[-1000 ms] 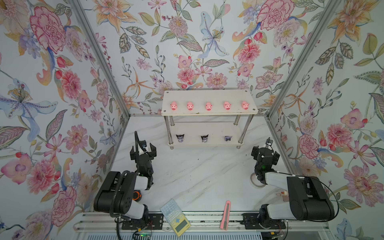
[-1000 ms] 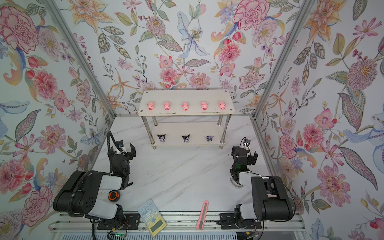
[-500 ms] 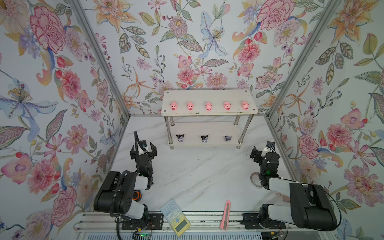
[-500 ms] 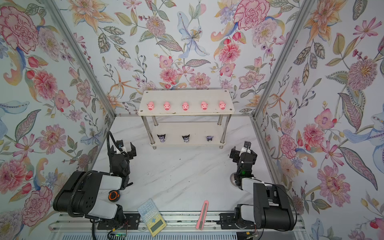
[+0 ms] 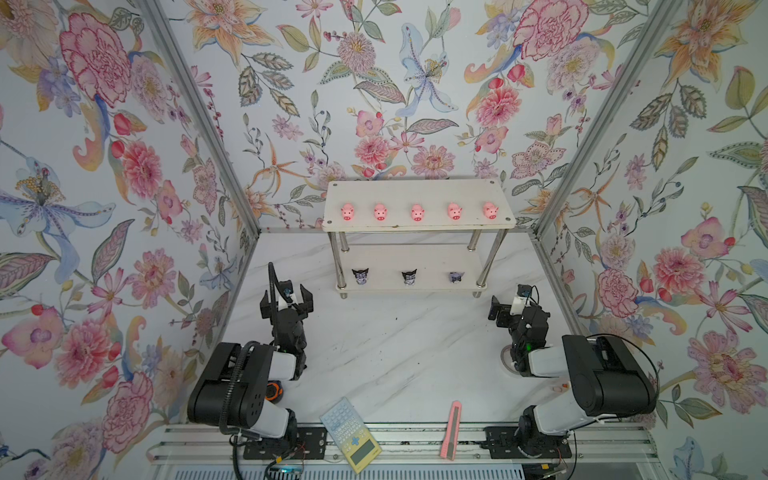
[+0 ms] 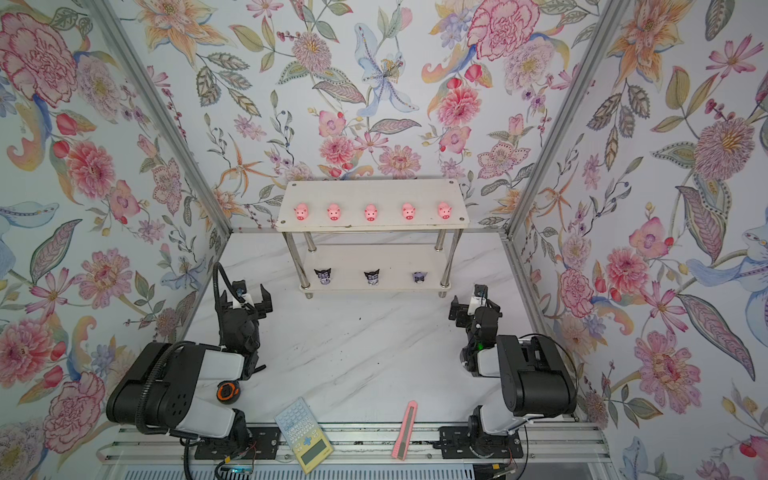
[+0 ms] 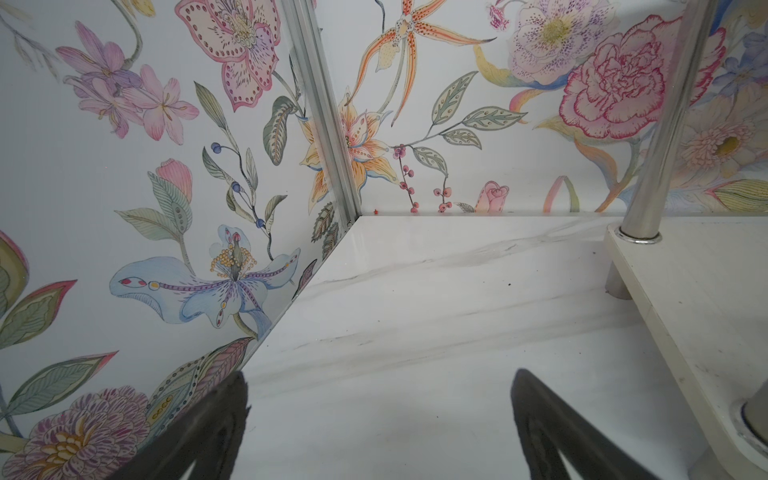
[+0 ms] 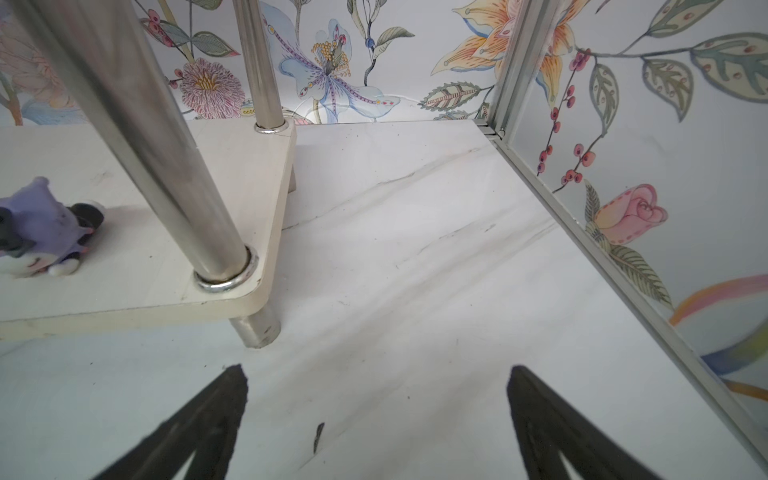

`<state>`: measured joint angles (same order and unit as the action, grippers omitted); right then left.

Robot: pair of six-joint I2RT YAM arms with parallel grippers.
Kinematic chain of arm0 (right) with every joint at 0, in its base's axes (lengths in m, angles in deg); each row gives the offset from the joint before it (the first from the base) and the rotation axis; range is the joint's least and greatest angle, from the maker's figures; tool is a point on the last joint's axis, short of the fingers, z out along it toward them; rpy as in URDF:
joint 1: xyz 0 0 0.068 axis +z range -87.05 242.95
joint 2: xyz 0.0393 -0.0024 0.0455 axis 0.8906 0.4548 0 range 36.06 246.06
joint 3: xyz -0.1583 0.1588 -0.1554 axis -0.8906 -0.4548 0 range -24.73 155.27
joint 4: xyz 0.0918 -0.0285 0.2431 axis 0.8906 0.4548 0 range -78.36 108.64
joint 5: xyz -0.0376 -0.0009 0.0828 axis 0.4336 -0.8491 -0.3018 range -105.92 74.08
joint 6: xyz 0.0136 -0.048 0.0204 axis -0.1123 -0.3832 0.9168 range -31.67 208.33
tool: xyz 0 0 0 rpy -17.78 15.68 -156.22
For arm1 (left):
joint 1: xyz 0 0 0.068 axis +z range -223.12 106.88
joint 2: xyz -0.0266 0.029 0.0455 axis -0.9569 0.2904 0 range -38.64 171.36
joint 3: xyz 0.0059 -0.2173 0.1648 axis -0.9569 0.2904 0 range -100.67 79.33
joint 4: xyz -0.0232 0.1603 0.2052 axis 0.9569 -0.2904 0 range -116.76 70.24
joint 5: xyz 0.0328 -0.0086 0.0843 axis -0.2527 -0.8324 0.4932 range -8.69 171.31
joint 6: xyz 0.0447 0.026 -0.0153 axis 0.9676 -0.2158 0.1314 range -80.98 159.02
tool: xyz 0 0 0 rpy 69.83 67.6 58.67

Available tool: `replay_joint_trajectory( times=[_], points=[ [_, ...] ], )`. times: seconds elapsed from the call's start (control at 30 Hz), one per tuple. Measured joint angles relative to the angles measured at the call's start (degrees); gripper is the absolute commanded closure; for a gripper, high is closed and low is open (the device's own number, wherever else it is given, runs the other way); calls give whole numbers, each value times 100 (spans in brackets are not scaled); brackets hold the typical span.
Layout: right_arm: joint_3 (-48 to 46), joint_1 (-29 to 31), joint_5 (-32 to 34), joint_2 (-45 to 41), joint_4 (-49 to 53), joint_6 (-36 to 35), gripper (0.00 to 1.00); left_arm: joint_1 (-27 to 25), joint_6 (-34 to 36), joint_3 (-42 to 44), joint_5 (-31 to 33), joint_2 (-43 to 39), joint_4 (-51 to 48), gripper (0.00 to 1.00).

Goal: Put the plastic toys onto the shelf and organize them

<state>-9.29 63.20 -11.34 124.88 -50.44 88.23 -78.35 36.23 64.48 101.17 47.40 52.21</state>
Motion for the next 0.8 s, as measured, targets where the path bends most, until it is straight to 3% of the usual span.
replay_joint_trajectory(
  times=[0.3,0.8],
  points=[
    [37,144,-28,0,-13,-109,1,-7,164,284,-323,426,538,1],
    [74,138,-66,0,-15,-120,1,-7,223,291,-446,435,737,1]
  ],
)
